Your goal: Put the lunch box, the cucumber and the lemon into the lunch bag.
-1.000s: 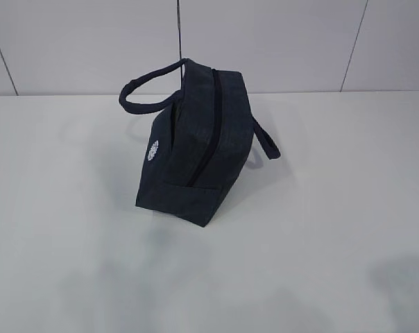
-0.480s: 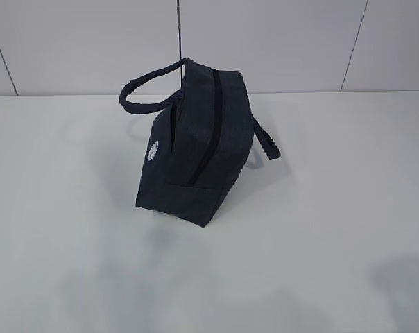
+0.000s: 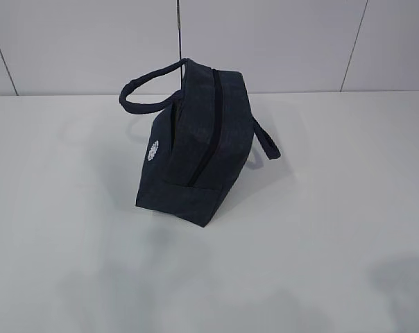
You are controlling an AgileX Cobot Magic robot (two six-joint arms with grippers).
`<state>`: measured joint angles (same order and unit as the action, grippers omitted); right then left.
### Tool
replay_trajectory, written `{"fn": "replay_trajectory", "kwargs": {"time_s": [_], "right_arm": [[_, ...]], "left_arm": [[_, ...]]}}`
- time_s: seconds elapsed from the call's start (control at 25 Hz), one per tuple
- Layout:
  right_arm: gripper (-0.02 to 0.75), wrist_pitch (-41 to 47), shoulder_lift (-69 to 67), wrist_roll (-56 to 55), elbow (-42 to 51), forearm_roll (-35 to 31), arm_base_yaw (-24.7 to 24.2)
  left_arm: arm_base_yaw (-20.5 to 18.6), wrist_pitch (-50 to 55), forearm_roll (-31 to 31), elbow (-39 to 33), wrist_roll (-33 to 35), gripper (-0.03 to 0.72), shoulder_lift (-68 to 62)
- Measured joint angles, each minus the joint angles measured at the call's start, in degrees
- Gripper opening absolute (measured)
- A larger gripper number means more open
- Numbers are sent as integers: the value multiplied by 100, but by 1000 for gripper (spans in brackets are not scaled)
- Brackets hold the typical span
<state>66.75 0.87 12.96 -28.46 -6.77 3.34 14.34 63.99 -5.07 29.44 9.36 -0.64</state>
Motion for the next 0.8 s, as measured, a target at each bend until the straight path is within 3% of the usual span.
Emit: {"fn": "replay_trajectory", "kwargs": {"time_s": [0.8], "right_arm": [[382,0,0,0,0,0,0]], "left_arm": [[0,0,0,0,0,241,0]]}}
